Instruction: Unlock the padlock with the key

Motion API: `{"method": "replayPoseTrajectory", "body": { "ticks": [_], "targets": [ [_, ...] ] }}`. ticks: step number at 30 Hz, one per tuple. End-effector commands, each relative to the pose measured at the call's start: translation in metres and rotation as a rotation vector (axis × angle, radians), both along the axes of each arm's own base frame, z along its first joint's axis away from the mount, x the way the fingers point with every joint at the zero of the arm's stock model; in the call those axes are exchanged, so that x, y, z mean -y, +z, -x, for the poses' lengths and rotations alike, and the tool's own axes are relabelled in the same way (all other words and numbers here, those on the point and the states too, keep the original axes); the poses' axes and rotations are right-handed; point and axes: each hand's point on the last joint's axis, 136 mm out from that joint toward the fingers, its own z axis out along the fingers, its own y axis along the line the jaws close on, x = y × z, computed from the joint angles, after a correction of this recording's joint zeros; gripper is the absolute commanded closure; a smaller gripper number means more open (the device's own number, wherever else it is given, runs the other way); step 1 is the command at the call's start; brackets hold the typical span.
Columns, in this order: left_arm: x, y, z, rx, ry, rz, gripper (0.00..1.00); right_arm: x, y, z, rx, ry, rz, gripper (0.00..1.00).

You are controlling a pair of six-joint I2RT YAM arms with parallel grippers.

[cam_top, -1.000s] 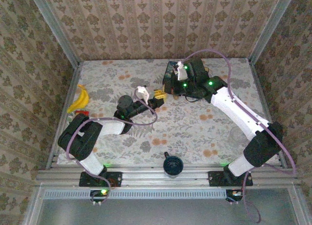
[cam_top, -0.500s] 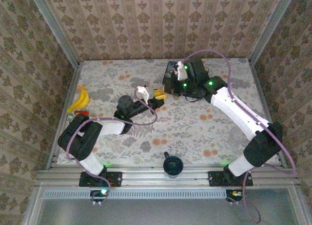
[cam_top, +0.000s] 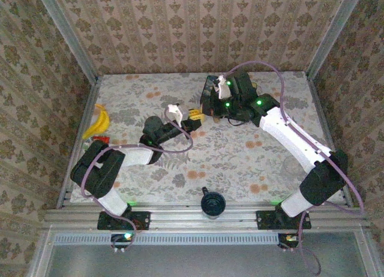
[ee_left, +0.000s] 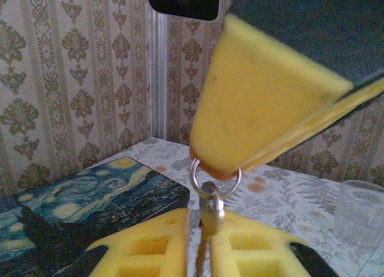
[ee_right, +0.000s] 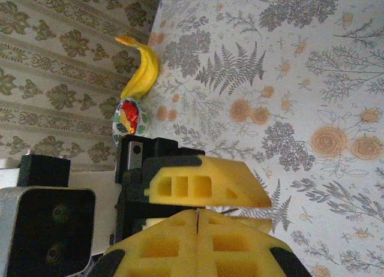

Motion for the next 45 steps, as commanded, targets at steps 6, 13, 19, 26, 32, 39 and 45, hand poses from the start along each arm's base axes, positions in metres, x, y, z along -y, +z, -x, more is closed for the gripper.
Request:
{"method": "replayPoseTrajectory", "body": {
  "ticks": [6,13,19,26,32,39,45],
  "targets": [
    [-0.003,0.019,0.005,0.046,-0.023,0.021,1.00,0.003,0.002,0.005,0.007,0.001,0.001,1.00],
    [-0.012,0.006,0.021,0.027,-0.085,-0.088,1.00,0.015,0.015,0.012,0.104,0.032,0.072,0.93],
    [-0.024,-0.006,0.049,-0.031,-0.239,-0.305,1.00,0.033,0.045,0.040,0.340,0.130,0.142,0.80],
    [-0.029,0.000,0.105,-0.057,-0.472,-0.567,1.00,0.029,0.047,0.070,0.510,0.276,0.205,0.76],
    [-0.029,0.008,0.140,-0.017,-0.578,-0.680,1.00,0.000,0.038,0.086,0.528,0.437,0.162,0.75],
    [-0.031,0.015,0.144,-0.001,-0.574,-0.690,1.00,-0.020,0.033,0.101,0.518,0.567,0.069,0.72],
    [-0.030,0.014,0.138,0.000,-0.540,-0.695,1.00,-0.022,0.032,0.119,0.517,0.631,0.009,0.66]
  ]
}}
